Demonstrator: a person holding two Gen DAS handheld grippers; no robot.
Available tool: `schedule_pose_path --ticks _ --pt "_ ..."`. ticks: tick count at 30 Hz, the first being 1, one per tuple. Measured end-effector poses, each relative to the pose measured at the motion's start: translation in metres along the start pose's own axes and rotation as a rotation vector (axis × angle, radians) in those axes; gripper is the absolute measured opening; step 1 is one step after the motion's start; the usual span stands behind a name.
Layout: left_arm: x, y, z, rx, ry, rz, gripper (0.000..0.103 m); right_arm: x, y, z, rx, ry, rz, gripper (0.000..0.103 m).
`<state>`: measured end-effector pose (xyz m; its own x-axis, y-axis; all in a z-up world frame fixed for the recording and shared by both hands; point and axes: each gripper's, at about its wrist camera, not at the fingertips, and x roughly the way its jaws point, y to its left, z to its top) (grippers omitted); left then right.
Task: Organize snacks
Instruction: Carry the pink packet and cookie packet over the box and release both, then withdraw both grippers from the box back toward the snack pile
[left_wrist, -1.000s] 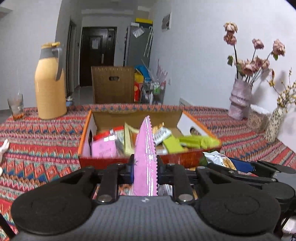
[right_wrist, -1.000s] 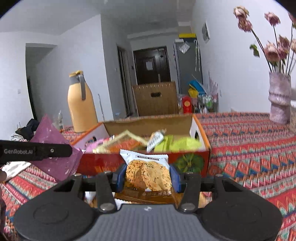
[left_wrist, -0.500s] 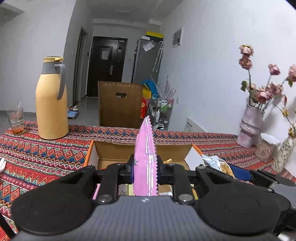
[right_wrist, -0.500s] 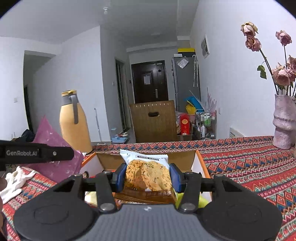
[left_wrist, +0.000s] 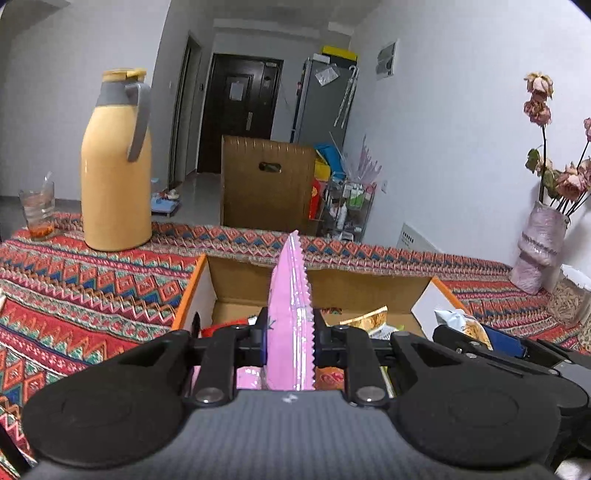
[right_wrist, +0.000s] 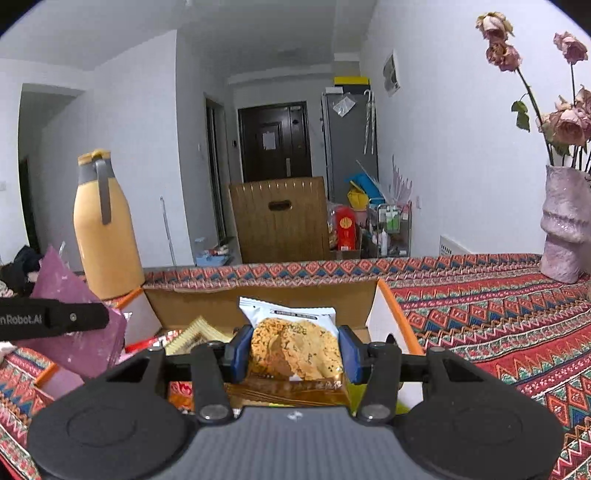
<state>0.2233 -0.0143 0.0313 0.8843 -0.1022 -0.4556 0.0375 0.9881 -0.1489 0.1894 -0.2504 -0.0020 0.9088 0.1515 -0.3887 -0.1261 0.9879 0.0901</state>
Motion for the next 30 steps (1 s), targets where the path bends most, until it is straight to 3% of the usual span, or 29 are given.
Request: schedule_pose_path --ticks 3,5,6,7,11,13,30 --pt "0.004 0.000 -0.003 -0.002 0.018 0.001 0.021 0.002 0.001 -0.002 -0.009 0.014 -0.001 0.049" --pt "0.001 0.000 -0.004 0.001 0.011 -0.001 0.031 0.001 0.002 -0.003 -0.014 0.019 -0.003 0.050" --pt "-0.002 0.000 -0.004 -0.001 0.002 -0.001 0.048 -0.001 0.002 -0.004 -0.015 0.019 -0.001 0.050" --pt "-0.005 -0.001 -0.004 -0.002 -0.012 0.008 0.066 -0.002 0.002 -0.004 -0.015 0.019 -0.001 0.058" --pt "-0.016 -0.001 -0.004 -0.011 -0.064 0.045 0.102 -0.009 0.001 -0.003 -0.012 0.003 -0.014 0.096" --pt "-0.020 0.001 -0.003 -0.022 -0.076 0.055 0.103 -0.012 0.000 -0.004 -0.004 -0.003 -0.024 0.103" --pt "-0.048 -0.001 0.007 -0.022 -0.087 0.074 0.103 -0.044 -0.002 0.008 -0.004 -0.064 -0.023 0.103"
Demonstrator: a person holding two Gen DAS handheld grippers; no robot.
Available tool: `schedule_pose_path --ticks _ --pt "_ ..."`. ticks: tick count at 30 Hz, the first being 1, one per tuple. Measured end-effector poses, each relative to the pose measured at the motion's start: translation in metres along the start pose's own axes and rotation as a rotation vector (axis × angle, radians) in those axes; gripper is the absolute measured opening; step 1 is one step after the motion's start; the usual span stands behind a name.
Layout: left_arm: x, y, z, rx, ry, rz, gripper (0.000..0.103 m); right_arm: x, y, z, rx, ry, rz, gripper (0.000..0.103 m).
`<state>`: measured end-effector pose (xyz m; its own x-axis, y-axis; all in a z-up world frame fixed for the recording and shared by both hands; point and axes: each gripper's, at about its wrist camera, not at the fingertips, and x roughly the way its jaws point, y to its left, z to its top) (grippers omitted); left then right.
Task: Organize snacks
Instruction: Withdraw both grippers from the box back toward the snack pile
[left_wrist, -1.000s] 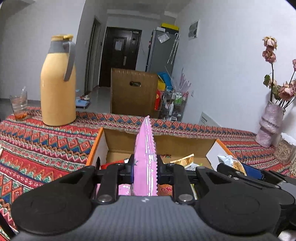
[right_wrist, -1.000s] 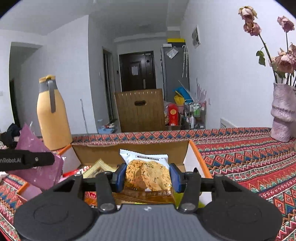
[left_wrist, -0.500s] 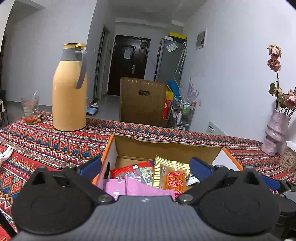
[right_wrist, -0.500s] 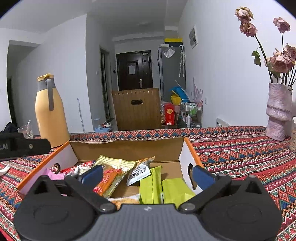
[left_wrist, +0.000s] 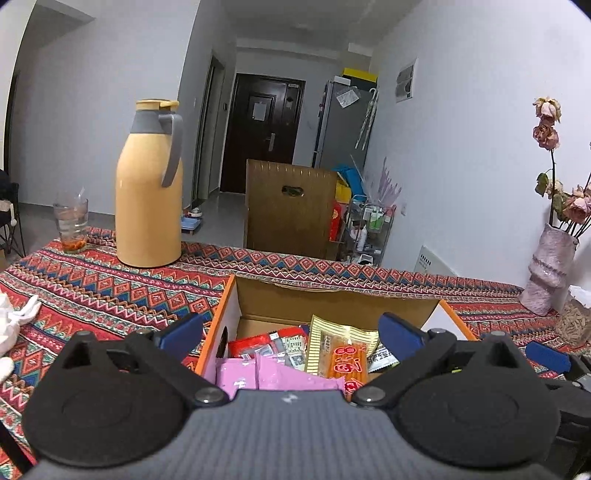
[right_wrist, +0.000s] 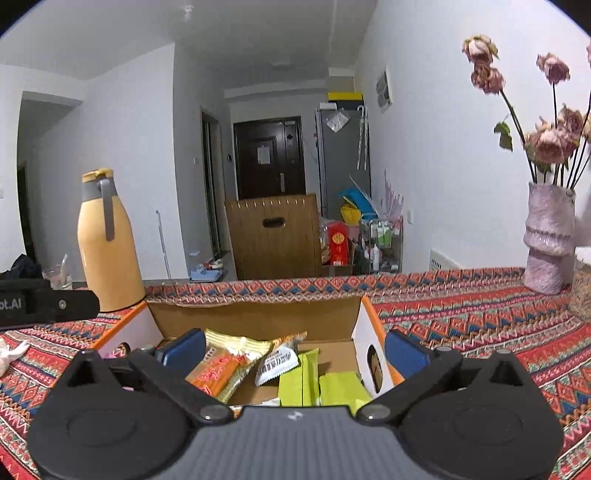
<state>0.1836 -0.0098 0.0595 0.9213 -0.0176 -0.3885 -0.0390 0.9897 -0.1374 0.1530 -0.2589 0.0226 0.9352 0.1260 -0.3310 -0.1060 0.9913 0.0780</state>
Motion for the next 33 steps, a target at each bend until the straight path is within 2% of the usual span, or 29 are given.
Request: schedule_pose_path --ticks 8,16,33 --pt "-0.033 0.002 -0.002 0.009 -0.013 -0.006 0.103 -0.036 0.001 0.000 -0.024 -0.013 0.015 0.103" --pt "-0.059 0.012 -0.016 0.028 -0.002 -0.007 0.103 -0.072 -0.003 -0.019 -0.033 0.021 0.031 0.103" --pt "-0.074 0.039 -0.066 0.083 0.118 0.011 0.103 -0.115 -0.022 -0.077 -0.029 0.150 0.010 0.103"
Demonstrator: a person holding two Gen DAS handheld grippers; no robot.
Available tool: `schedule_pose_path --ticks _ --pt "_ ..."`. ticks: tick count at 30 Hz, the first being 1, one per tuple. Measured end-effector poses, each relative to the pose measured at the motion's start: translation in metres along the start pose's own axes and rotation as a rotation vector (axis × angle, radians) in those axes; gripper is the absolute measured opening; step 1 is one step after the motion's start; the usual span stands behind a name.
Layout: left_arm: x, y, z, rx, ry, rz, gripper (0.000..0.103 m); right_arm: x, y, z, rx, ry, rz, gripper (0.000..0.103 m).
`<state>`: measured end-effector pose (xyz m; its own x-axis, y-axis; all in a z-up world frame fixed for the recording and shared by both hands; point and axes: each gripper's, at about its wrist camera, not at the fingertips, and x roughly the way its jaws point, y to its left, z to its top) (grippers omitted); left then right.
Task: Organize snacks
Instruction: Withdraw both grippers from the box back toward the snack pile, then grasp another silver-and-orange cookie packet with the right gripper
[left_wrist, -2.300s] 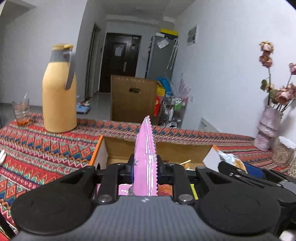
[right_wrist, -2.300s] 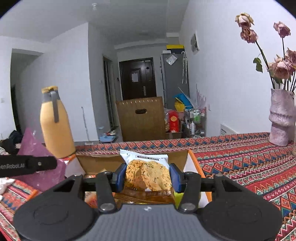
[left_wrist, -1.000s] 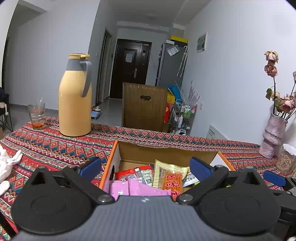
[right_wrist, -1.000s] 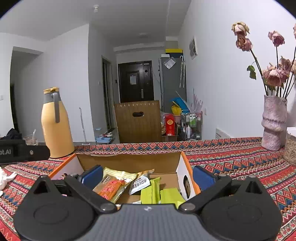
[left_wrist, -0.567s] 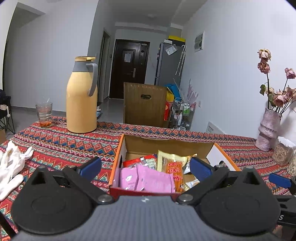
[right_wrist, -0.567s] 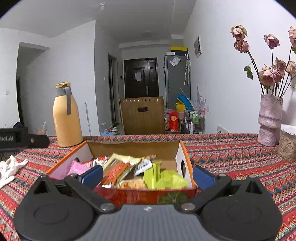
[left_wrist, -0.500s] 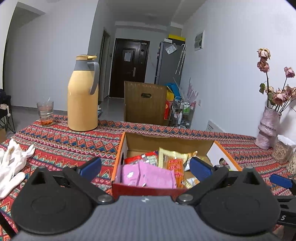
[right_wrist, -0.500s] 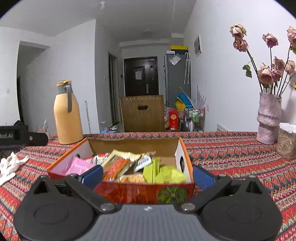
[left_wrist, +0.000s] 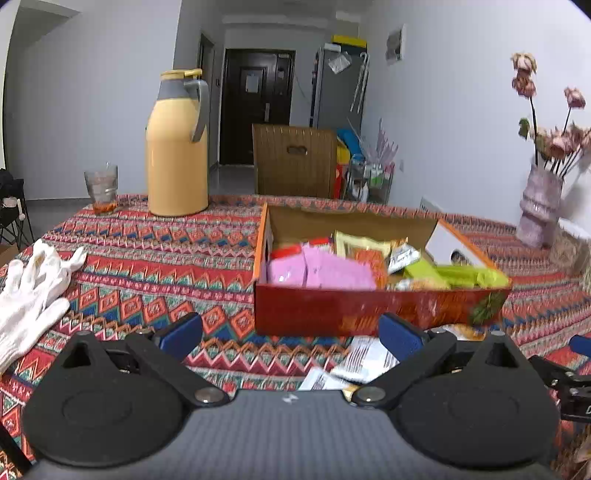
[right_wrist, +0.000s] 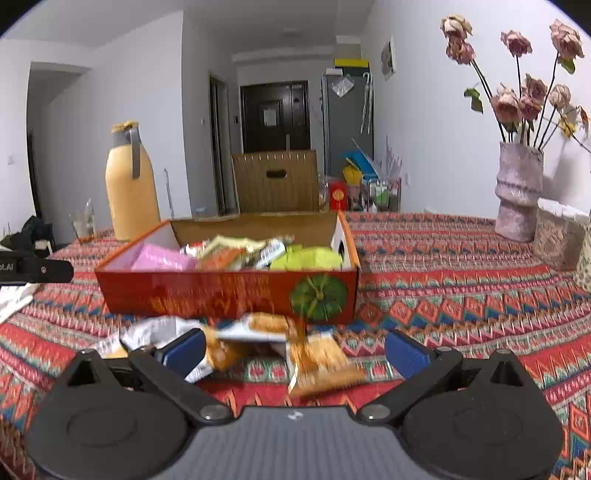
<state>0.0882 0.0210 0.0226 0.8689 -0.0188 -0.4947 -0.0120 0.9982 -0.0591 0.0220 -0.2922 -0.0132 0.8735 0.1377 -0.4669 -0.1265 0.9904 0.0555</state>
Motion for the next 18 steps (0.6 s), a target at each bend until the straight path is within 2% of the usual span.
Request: schedule_pose_path --ticks 9,12,18 --pt "0.018 0.008 -0.027 -0.019 0.044 -0.035 0.103 0.001 -0.006 -0.024 0.017 0.062 -0.026 0.103" --pt "0.022 0.007 -0.030 -0.019 0.048 -0.029 0.103 0.000 -0.008 -0.024 0.012 0.037 -0.034 0.103" --pt "0.022 0.009 -0.033 -0.030 0.038 -0.033 0.103 0.013 -0.009 -0.016 -0.035 0.062 -0.042 0.103"
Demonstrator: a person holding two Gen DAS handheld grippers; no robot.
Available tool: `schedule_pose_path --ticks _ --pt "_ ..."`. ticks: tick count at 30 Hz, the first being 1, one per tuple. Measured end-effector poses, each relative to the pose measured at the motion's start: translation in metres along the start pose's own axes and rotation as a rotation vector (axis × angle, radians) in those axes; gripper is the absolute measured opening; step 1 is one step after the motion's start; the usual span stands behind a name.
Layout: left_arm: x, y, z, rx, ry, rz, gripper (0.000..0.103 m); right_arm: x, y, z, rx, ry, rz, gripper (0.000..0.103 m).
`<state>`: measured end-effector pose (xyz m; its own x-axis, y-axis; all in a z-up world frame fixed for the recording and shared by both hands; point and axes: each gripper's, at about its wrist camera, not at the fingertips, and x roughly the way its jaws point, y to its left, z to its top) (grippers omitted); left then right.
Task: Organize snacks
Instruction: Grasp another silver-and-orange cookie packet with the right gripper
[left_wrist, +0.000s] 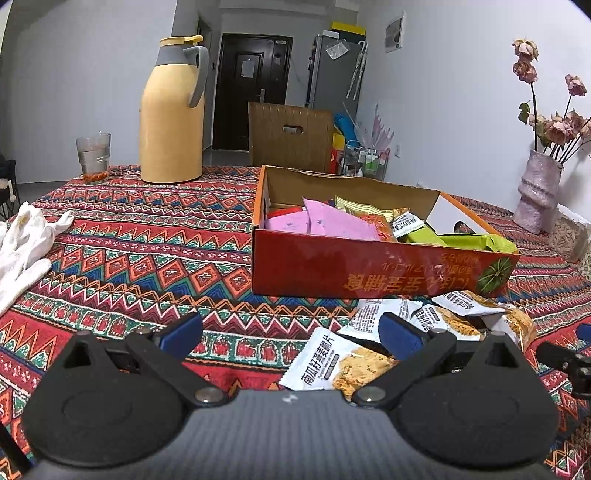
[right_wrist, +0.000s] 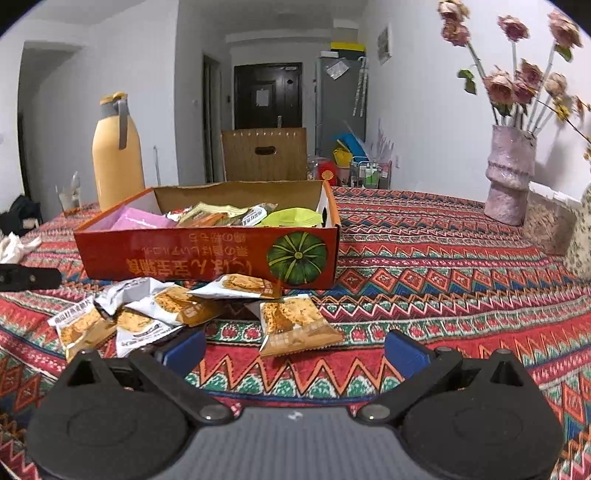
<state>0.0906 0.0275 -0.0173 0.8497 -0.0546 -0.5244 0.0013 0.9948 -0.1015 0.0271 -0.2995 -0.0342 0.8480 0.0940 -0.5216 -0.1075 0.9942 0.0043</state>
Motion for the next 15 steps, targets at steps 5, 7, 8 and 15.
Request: schedule_pose_path --ticks 5,7,8,15 --pt "0.002 0.000 -0.001 -0.005 0.010 0.000 0.103 0.023 -0.002 0.011 -0.021 0.065 0.037 0.102" --pt "0.002 0.000 -0.001 -0.006 0.011 0.001 0.103 0.035 -0.001 0.015 -0.041 0.094 0.027 0.097" --pt "0.002 0.001 -0.001 -0.009 0.013 0.001 0.103 0.040 -0.001 0.017 -0.050 0.108 0.012 0.095" --pt "0.006 0.004 -0.001 -0.028 0.034 -0.005 0.103 0.073 -0.005 0.027 -0.025 0.150 0.034 0.066"
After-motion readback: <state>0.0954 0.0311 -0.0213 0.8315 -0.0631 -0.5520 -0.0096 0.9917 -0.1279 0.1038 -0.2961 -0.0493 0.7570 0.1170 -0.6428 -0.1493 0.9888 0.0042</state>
